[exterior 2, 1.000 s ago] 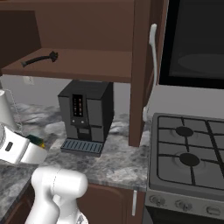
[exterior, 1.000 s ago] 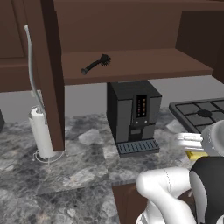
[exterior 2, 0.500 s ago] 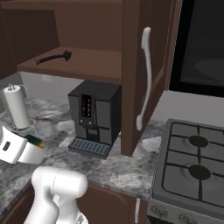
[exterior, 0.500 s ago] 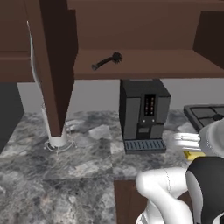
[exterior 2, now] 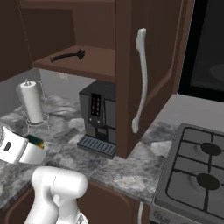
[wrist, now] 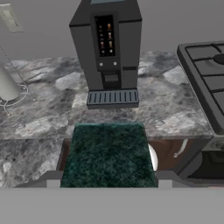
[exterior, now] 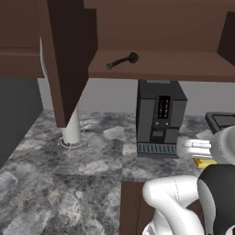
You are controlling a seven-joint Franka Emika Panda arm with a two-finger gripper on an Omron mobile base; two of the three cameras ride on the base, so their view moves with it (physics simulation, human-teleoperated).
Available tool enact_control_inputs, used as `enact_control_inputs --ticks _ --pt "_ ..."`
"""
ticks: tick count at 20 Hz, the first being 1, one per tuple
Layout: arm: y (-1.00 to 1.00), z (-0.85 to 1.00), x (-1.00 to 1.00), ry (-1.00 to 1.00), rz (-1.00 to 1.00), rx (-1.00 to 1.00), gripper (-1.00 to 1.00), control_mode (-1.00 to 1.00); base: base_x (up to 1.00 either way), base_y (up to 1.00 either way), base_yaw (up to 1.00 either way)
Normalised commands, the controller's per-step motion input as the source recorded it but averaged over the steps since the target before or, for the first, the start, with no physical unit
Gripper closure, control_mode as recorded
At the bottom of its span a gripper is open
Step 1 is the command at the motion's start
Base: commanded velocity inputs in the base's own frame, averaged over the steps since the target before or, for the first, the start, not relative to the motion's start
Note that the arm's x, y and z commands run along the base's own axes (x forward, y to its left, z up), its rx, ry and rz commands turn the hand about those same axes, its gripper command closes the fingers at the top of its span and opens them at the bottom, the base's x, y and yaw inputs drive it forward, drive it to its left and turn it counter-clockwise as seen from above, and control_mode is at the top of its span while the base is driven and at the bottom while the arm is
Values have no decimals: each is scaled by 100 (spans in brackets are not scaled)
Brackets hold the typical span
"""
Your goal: Locate and retrieve the dish brush and sponge from the cabinet. Place them next to the sink.
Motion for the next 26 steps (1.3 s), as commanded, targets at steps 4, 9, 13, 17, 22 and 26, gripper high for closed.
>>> enact_control_inputs --ticks 4,9,13,17,22,26 --pt "0 0 0 0 0 0 100 100 -40 58 35" --pt "0 0 0 0 0 0 100 100 -47 52 35" --pt "0 0 0 0 0 0 100 100 -57 53 33" --pt "0 0 0 0 0 0 100 100 -54 58 34" --pt "0 0 0 0 0 0 100 100 -51 66 33" --pt "0 0 0 0 0 0 100 100 -65 77 26"
